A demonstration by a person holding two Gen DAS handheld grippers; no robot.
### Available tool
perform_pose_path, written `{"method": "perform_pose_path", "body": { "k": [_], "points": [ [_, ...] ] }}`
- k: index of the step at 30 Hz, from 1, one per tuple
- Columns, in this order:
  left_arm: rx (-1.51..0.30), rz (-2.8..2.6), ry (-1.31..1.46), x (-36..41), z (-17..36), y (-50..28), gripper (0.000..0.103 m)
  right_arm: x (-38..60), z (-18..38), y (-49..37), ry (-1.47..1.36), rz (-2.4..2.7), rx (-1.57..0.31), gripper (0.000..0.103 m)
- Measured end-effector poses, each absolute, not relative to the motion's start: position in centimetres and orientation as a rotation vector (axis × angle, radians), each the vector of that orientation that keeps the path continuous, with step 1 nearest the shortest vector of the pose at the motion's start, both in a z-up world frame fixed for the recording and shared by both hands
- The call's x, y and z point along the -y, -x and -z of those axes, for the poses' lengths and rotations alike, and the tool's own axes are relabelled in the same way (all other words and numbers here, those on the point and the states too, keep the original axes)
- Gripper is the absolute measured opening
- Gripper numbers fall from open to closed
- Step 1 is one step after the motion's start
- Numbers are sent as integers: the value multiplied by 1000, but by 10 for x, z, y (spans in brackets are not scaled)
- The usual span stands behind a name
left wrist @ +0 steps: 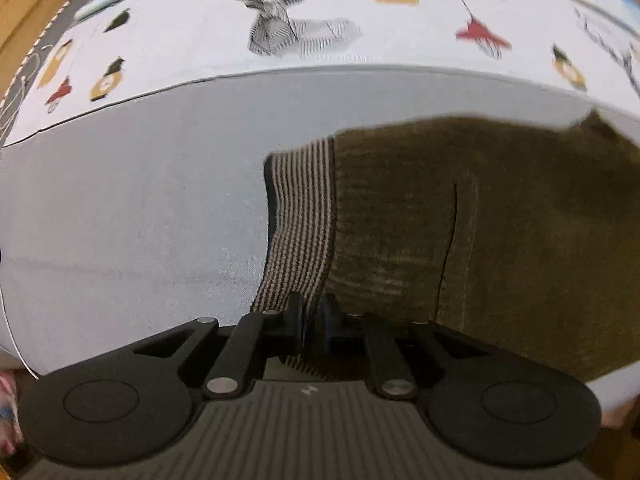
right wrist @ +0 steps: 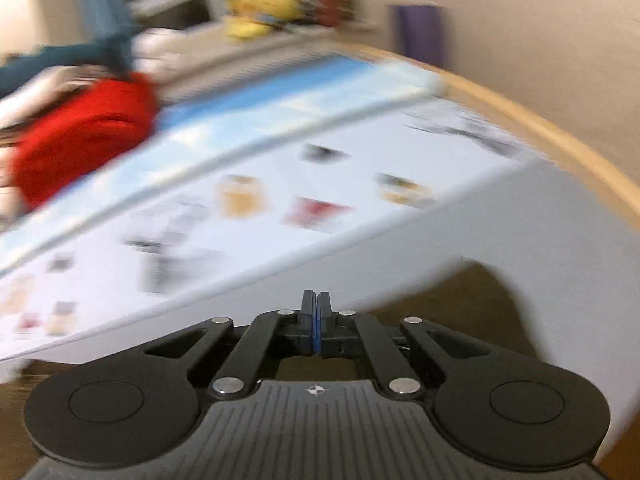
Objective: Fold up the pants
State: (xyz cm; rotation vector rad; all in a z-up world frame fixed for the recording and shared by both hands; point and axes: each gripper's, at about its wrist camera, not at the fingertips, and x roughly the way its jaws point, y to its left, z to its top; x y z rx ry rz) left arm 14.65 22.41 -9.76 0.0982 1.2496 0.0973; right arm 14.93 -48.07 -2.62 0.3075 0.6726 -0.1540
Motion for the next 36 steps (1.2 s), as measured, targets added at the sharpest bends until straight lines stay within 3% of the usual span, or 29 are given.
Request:
{"method": "perform_pose_path", "body": {
  "k": [5,7,15,24,28,29,30,36],
  "points": [
    [-1083,-36,-30,-225,65,-138,15,390,18,-193,-265,-173,-687,4],
    [-1091,-15,-9,-219,66,-142,15,349,22,-210,-222,-287,-709,5],
    [-1134,-18,-73,-203,79,-151,17,211,39,-259,-113,-572,-823,27],
    [-1155,-26,-93,-204,86,-160,18,126,81,-301,-87,-684,-981,45],
    [-1159,-31,-91,-206,87,-162,18,112,107,-316,-62,-709,-1067,44],
    [-1158,-30,-93,-206,87,-162,18,111,110,-320,-60,-722,-1083,35],
    [-1155,-27,-94,-205,87,-163,18,111,111,-323,-75,-746,-1096,18],
    [-1146,-19,-83,-203,85,-167,18,114,91,-334,-126,-809,-1019,12]
  ]
}}
